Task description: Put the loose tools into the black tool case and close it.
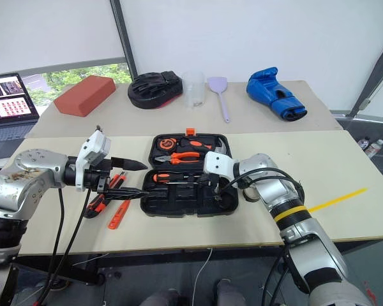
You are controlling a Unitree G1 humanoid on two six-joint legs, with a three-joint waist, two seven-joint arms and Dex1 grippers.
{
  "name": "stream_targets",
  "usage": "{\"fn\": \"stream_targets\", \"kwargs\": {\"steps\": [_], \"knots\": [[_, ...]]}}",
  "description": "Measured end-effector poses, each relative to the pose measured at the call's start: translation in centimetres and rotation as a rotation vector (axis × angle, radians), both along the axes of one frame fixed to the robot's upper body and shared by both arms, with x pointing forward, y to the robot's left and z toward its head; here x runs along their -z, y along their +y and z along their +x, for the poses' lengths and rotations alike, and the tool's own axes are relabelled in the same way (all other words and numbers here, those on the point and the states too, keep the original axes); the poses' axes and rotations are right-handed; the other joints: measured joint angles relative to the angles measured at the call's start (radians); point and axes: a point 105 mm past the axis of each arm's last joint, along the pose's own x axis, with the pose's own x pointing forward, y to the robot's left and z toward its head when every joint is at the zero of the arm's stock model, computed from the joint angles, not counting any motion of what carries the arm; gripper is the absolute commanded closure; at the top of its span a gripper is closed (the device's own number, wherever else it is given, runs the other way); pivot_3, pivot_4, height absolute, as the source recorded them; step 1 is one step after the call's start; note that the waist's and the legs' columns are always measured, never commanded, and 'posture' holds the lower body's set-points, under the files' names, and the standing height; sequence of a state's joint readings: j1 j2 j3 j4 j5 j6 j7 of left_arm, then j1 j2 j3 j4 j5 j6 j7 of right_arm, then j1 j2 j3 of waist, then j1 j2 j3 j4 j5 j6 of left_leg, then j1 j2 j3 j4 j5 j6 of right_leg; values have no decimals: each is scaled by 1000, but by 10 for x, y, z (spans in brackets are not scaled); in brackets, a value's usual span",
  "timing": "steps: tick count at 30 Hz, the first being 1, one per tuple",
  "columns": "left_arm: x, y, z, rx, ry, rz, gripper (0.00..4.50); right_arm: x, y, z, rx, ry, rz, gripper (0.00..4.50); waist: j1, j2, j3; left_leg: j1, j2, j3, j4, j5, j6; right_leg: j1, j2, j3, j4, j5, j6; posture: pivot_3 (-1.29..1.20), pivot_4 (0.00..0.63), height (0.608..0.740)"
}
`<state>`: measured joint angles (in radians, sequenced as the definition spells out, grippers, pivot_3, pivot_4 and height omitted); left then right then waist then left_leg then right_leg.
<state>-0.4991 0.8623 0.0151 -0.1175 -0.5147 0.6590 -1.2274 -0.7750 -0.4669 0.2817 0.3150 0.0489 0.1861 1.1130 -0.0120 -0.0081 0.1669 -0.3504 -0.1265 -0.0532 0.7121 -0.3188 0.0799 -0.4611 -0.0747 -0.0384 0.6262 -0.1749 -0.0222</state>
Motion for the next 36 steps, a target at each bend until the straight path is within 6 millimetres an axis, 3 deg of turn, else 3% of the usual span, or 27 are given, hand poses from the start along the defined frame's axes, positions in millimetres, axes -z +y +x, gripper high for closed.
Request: {"fn": "stream_targets", "kwargs": {"steps": [4,7,10,13,14,16,20,23,26,30,36], "knots": [[15,26,-6,-166,24,-13,0,-47,3,-14,2,63,214,3471,-1,0,0,-4,0,0,-2,3,5,-7,0,-1,0,0,-1,0,150,740],[29,56,-16,-340,54,-21,0,-75,0,-31,-9,103,302,2418,1,0,0,-4,0,0,-4,3,5,-8,0,-1,0,0,-1,0,150,740],[39,90,-33,-513,77,-15,0,-81,-1,-49,-26,144,334,1258,2,0,0,-4,0,0,-6,3,5,-8,0,-1,-1,0,-1,0,150,740],[53,128,-52,-683,107,37,0,-74,-5,-65,-39,163,301,250,5,0,0,-3,-1,0,-7,2,5,-6,0,0,-2,0,-1,0,150,740],[56,142,-56,-741,123,56,0,-70,-7,-69,-39,170,288,38,8,0,0,-3,0,0,-7,2,4,-6,0,0,-2,0,-1,0,150,740],[53,155,-57,-793,123,89,0,-68,-6,-72,-44,173,278,38,21,0,0,-3,-1,0,-7,-2,-3,-5,-1,0,-3,0,-1,0,150,740],[39,143,-50,-752,104,109,0,-70,-2,-74,-46,153,275,38,33,-1,0,-2,-1,0,-6,-2,-3,-1,-2,-1,-3,2,1,0,150,740],[25,103,-45,-627,122,95,0,-70,-2,-73,-33,147,281,38,32,-1,0,-2,-1,0,-6,-2,-3,-1,-2,-1,-3,2,1,0,150,740],[14,77,-42,-575,143,78,0,-67,-2,-74,-22,149,282,38,24,-1,0,-1,-1,0,-6,-2,-3,-3,-1,-1,-2,2,0,0,150,740],[21,55,-37,-626,263,108,0,-59,-6,-78,-3,155,264,38,16,-1,0,-2,-1,0,-6,-2,-3,-4,0,-1,-1,2,0,0,150,740],[43,39,-32,-698,365,196,0,-62,-2,-85,-24,134,260,38,13,-2,0,-1,-1,0,-6,-2,-4,-4,0,-1,-2,2,0,0,150,740]]}}
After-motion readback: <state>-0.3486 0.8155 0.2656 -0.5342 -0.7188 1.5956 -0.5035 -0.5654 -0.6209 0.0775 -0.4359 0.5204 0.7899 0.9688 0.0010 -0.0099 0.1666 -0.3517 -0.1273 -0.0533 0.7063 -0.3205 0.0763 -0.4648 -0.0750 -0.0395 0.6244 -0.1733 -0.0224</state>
